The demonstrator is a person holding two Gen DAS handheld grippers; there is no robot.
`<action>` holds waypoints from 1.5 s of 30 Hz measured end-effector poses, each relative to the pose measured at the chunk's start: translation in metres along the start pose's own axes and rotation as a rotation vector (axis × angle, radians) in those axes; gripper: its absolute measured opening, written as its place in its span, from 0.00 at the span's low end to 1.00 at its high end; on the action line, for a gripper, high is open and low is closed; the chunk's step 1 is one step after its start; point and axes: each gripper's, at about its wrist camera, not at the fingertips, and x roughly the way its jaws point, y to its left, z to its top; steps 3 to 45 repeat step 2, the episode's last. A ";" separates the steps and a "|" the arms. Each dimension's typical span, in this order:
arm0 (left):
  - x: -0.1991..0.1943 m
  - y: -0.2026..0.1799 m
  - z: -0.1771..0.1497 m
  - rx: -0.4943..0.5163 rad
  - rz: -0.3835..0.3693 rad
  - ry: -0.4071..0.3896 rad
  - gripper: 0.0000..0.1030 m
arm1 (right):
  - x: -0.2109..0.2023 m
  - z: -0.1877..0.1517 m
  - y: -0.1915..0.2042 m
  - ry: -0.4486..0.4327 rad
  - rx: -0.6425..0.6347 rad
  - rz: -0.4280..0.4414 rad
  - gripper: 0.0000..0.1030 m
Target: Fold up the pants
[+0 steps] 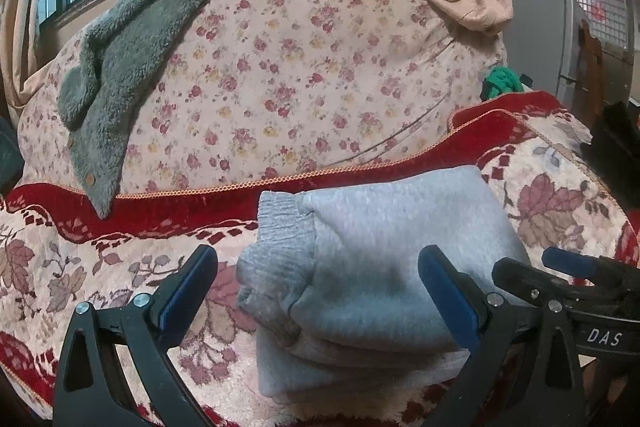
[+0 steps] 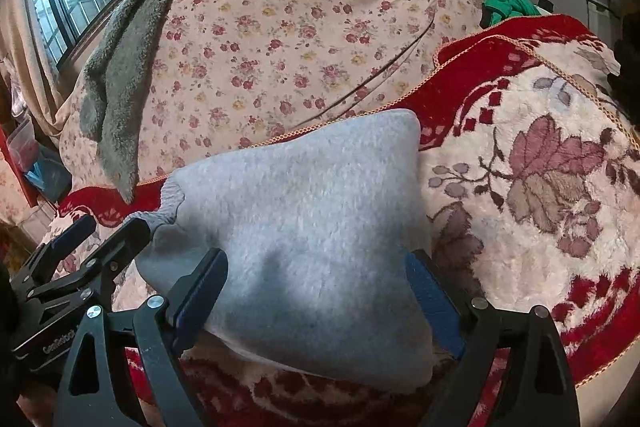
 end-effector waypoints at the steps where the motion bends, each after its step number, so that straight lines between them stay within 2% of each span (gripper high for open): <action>1: 0.000 -0.001 0.000 0.007 -0.002 -0.001 0.97 | 0.001 0.001 0.000 0.000 -0.002 0.001 0.91; 45: -0.001 0.000 0.000 0.012 -0.002 -0.001 0.97 | 0.000 0.000 0.001 0.000 -0.004 0.000 0.91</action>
